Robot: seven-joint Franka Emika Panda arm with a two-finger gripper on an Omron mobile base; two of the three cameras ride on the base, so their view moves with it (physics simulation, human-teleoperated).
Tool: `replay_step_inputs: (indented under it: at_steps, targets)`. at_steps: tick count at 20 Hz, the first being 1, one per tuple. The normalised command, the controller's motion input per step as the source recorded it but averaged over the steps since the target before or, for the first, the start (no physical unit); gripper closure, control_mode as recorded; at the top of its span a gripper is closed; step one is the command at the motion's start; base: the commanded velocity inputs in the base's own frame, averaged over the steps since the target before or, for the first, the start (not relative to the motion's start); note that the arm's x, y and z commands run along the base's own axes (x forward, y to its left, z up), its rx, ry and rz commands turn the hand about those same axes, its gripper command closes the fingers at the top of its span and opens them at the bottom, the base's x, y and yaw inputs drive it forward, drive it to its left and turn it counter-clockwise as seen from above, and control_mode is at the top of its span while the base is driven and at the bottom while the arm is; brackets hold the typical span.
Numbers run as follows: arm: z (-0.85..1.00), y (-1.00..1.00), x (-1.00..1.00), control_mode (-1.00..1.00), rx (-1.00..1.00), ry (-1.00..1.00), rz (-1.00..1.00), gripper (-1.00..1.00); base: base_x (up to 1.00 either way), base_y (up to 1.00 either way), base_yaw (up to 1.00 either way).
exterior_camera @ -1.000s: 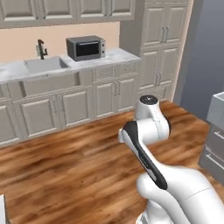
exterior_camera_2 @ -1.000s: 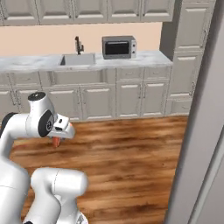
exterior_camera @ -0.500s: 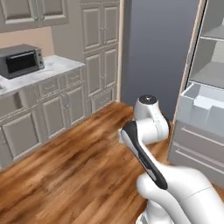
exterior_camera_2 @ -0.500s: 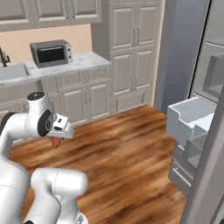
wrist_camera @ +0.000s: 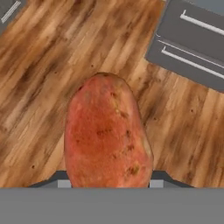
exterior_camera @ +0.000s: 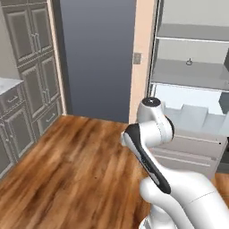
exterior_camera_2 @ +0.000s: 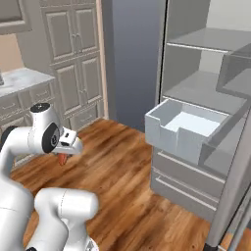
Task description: Place the sweet potato and onion inside the fridge drawer. Close the drawer after placing the vegetables.
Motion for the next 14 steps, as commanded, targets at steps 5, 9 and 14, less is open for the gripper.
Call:
replay_step_inputs:
  at_steps: [5, 9, 14]
  targets:
    - [0.00, 0.00, 0.00, 1.00, 0.00, 0.00, 0.00, 1.00, 0.71, 0.09, -0.60]
    - [0.00, 0.00, 0.00, 1.00, 0.00, 0.00, 0.00, 1.00, 0.72, 0.19, -0.56]
    - [0.00, 0.00, 0.00, 1.00, 0.00, 0.00, 0.00, 1.00, 0.70, 0.13, -0.48]
